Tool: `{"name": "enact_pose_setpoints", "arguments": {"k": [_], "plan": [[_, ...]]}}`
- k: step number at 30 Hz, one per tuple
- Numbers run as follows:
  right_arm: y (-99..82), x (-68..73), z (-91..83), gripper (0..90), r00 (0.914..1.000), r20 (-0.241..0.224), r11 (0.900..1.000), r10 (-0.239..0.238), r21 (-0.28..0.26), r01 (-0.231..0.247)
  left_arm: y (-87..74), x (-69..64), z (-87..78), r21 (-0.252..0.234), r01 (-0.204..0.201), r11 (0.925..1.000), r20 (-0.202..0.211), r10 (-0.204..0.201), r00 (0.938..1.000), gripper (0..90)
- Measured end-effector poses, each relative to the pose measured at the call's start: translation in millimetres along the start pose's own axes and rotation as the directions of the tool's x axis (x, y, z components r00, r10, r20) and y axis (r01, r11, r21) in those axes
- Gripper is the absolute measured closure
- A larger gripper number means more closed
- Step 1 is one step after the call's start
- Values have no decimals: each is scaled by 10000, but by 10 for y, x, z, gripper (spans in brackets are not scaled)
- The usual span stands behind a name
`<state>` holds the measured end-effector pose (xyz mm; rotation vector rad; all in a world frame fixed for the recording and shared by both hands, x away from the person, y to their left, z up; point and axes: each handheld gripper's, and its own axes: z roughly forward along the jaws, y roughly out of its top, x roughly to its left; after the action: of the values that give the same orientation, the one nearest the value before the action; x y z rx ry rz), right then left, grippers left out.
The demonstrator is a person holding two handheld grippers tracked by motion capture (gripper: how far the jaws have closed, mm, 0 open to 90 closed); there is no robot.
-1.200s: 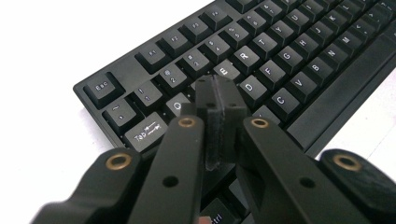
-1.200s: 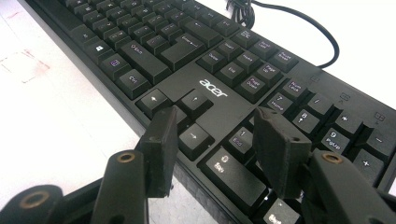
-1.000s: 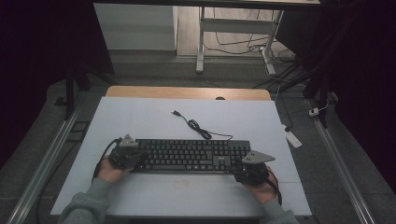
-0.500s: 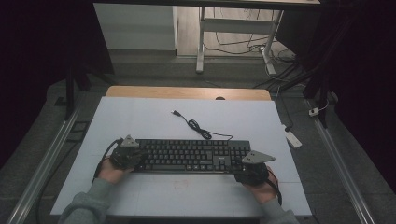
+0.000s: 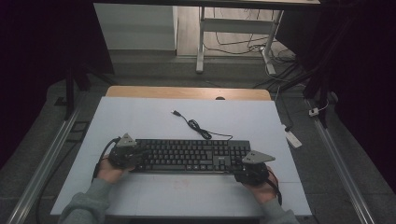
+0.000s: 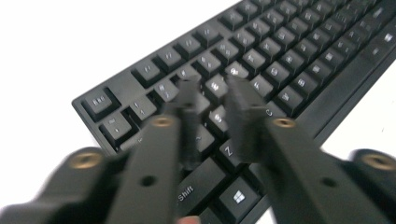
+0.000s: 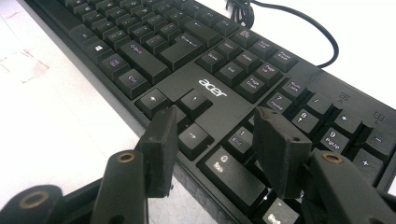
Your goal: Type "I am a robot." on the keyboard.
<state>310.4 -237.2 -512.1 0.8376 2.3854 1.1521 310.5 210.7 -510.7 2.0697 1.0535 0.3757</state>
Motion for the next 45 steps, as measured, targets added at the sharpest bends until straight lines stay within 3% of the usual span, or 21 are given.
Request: {"name": "enact_pose_setpoints", "arguments": {"k": [5, 12, 30, 45], "plan": [[2, -2, -8, 501, 10000, 6, 10000, 4, 12, -4, 19, 12, -46, -218, 175, 9996, 27, -174, 9998, 479], [0, -7, -11, 501, 10000, 31, 10000, 45, 35, -45, 40, 27, -75, -344, 414, 9986, 107, -410, 9991, 387], [-1, -7, -7, 499, 10000, 34, 10000, 40, 21, -40, 71, -22, -95, -432, 239, 9988, 258, -228, 9994, 363], [-2, -6, -2, 499, 10000, 31, 10000, -2, 49, 2, 113, -163, -66, -321, -268, 9991, 633, 288, 9976, 371]]}}
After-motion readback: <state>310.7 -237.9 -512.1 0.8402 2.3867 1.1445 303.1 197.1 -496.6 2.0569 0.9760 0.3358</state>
